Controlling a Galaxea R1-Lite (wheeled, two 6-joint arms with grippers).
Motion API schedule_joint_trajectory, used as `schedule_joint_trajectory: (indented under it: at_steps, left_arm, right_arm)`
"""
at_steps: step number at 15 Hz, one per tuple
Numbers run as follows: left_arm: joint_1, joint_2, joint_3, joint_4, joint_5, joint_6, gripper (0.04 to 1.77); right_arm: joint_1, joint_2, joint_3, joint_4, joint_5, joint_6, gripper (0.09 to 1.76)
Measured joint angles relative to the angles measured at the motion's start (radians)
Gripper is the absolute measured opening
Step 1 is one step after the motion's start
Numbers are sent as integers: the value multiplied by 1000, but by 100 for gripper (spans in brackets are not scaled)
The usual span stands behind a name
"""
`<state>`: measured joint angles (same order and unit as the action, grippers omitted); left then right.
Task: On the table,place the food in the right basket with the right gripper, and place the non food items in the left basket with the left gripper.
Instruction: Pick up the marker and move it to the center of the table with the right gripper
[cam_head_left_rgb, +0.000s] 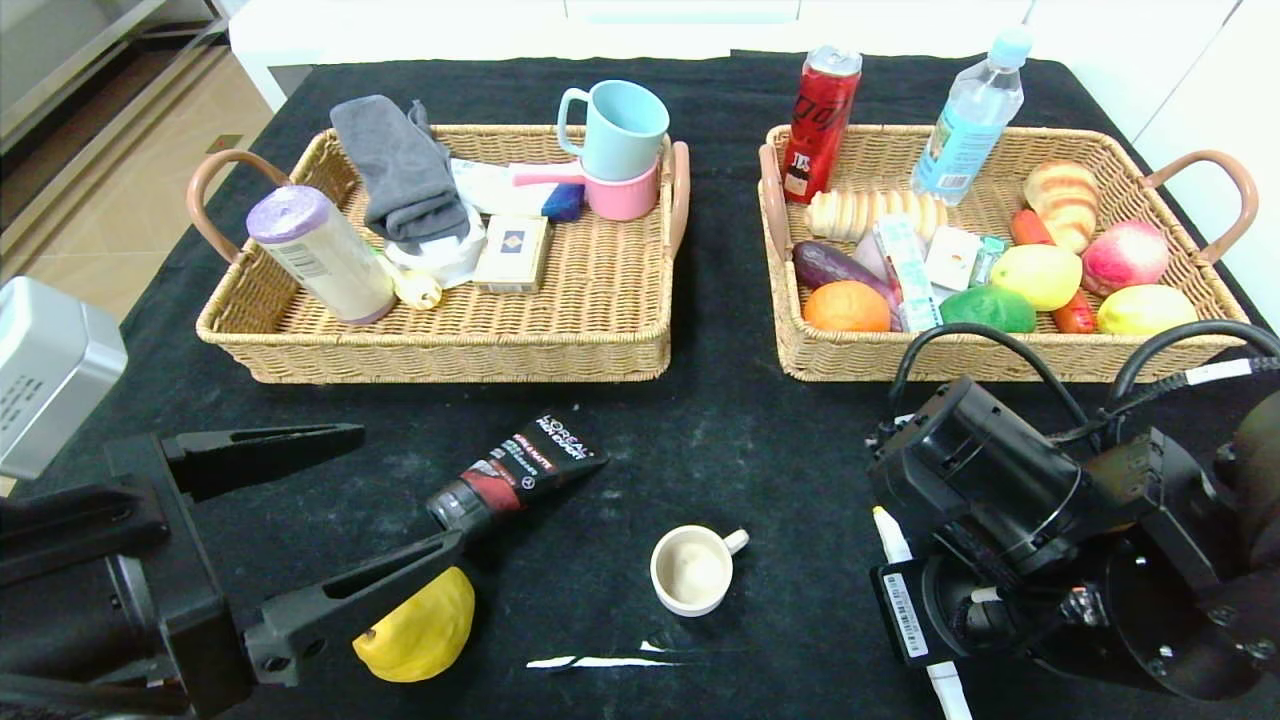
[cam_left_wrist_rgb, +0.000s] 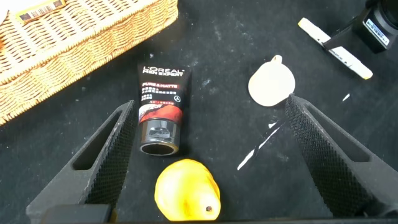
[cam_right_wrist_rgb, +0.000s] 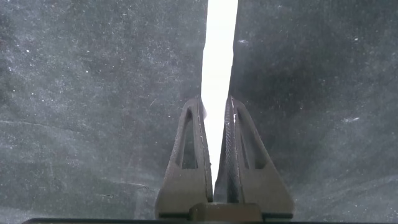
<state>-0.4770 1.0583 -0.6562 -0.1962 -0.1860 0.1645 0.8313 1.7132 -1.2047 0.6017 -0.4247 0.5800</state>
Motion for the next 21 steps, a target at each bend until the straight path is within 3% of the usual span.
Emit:
schedule_joint_trajectory:
  at_steps: [6, 10, 17, 21]
  left_arm:
    - [0, 0, 0, -1, 0, 0, 172]
    - [0, 1, 0, -1, 0, 0, 172]
    - [1, 0, -1, -3, 0, 0, 172]
    - [2, -6, -6, -7, 11, 1, 172]
  right_arm:
    - [7, -9, -18, 3, 0, -6, 25]
    - [16, -38, -90, 6, -4, -51, 25]
    - [20, 4, -362, -11, -8, -191, 25]
    - [61, 95, -538, -7, -4, -201, 25]
